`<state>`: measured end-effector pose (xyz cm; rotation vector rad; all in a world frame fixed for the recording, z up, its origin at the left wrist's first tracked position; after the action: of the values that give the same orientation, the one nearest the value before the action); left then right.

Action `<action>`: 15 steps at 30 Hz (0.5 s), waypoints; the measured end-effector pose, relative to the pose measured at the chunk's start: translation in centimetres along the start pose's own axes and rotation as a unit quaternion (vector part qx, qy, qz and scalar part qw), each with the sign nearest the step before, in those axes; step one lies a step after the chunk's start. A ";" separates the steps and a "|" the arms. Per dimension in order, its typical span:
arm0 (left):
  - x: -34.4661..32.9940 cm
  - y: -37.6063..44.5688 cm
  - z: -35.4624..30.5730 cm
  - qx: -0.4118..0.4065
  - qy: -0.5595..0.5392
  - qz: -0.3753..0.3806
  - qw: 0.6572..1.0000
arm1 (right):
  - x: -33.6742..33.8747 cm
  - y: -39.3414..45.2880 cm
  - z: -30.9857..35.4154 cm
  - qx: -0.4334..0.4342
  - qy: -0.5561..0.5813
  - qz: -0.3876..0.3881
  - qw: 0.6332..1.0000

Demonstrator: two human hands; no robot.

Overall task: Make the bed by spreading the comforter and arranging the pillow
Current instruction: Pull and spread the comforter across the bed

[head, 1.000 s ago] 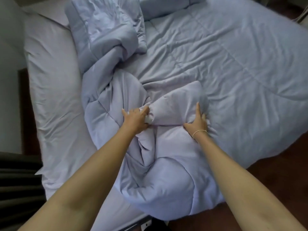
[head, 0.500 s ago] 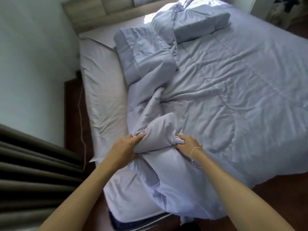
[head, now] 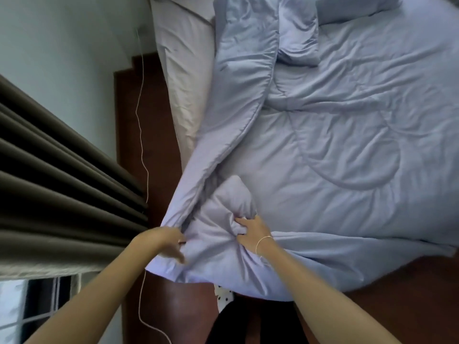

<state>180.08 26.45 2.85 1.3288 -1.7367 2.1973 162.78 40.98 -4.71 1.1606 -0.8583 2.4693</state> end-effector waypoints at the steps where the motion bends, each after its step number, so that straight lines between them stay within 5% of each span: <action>1: 0.0 0.0 0.5 -0.006 -0.001 -0.008 1.000 | -0.5 -0.6 0.3 0.000 0.002 0.009 1.000; 5: 2.5 1.5 0.7 -0.021 -0.056 -0.194 0.979 | -2.6 -2.4 0.1 -0.030 0.040 0.151 0.987; 9: 4.2 5.3 -2.5 -0.084 -0.088 -0.308 0.944 | -3.4 -3.3 -1.4 -0.167 0.109 0.249 0.948; 15: 1.6 11.5 -6.8 -0.132 0.074 -0.316 0.936 | -0.3 -2.0 -5.8 -0.179 0.097 -0.056 0.977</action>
<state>169.20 26.95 -5.08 1.3611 -1.2513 1.5982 160.41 46.13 -7.05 0.8048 -1.0902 2.1746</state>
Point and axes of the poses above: each hand's wrist, its own y-axis towards the middle knuckle, its own x-axis out of the back of the hand, z = x × y, the point moved 2 cm from there along y, towards the middle knuckle, and after that the axes turned 12 degrees about -z, right-handed, at the moved point
